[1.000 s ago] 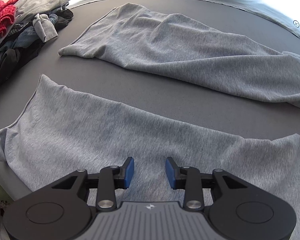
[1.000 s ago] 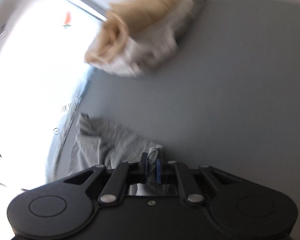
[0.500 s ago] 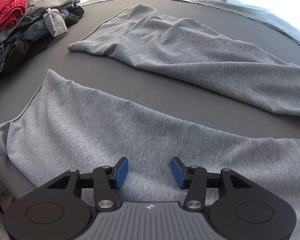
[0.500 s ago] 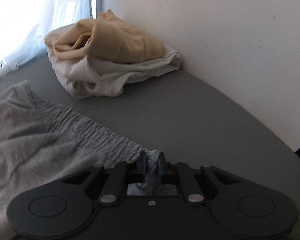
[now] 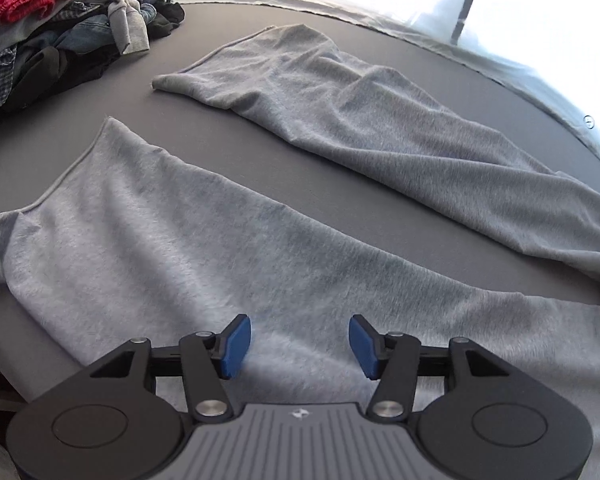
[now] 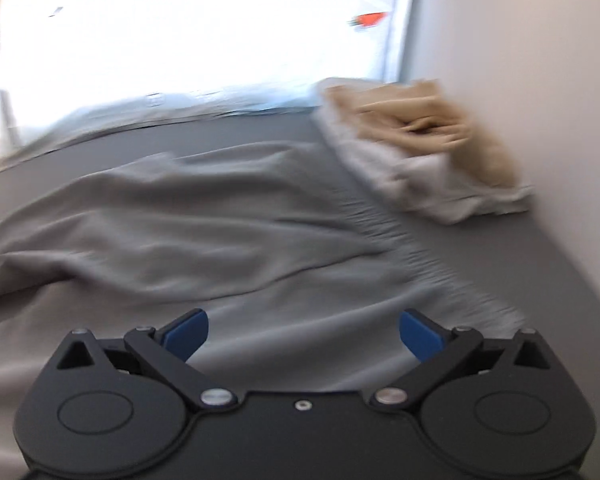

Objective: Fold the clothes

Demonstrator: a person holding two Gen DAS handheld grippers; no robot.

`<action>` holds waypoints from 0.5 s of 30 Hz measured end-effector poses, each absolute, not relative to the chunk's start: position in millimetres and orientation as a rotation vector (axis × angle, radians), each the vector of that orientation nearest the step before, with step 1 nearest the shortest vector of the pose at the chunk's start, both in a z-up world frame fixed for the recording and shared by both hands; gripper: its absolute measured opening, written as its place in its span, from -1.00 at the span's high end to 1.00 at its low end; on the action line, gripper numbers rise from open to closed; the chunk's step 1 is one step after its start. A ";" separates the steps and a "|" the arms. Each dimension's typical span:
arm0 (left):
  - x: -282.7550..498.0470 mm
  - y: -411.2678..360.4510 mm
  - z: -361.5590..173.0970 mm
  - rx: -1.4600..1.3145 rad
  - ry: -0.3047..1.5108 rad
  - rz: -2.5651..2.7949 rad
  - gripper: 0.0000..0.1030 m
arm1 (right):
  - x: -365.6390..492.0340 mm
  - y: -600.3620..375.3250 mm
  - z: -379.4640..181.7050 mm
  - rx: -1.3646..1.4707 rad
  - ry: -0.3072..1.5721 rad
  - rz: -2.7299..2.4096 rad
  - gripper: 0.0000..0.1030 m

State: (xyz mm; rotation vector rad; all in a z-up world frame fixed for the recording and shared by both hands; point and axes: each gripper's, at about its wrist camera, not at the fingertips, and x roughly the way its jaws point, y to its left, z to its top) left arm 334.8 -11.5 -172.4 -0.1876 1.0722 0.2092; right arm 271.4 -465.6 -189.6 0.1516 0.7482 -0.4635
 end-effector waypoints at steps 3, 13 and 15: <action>323.8 8.9 -165.5 -0.143 1.067 0.198 -0.08 | 284.2 -414.9 -196.7 0.186 0.750 -0.371 -1.00; 335.9 120.6 -152.9 -0.191 1.042 0.247 -0.08 | 309.0 -313.9 -228.6 0.215 0.741 -0.500 -1.00; 345.5 141.1 -153.2 -0.212 1.039 0.246 -0.08 | 309.2 -308.2 -230.6 0.227 0.714 -0.555 -1.00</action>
